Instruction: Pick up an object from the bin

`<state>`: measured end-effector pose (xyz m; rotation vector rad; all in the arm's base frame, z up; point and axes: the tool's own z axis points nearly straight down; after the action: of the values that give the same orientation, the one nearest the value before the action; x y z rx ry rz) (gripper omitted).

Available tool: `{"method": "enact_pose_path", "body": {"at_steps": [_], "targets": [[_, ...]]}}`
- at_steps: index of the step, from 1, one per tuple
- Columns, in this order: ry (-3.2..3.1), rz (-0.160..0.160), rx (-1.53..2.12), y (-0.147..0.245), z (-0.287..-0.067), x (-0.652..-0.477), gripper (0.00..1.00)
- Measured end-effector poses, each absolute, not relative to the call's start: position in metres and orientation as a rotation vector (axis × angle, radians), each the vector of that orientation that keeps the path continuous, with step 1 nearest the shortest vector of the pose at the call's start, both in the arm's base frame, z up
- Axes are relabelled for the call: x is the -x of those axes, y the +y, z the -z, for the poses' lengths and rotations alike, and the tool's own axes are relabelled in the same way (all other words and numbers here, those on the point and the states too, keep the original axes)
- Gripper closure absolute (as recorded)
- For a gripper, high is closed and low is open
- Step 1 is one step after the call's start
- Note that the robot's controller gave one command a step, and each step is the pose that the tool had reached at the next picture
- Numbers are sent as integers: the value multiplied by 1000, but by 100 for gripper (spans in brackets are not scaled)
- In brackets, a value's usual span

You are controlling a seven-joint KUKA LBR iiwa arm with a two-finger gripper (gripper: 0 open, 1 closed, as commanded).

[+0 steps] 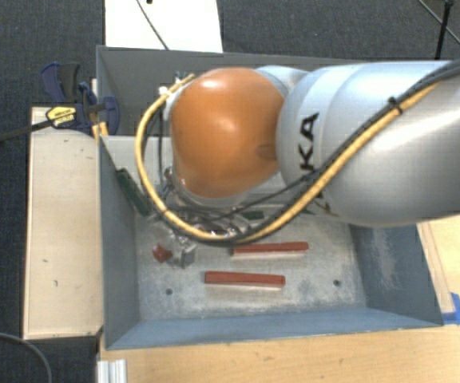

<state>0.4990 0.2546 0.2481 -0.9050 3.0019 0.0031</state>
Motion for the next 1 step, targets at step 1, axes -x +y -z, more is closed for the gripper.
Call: {"method": "enact_pose_path", "body": {"at_steps": [1], "targets": [[3005,-2,904,254,-247,-499,100]]}}
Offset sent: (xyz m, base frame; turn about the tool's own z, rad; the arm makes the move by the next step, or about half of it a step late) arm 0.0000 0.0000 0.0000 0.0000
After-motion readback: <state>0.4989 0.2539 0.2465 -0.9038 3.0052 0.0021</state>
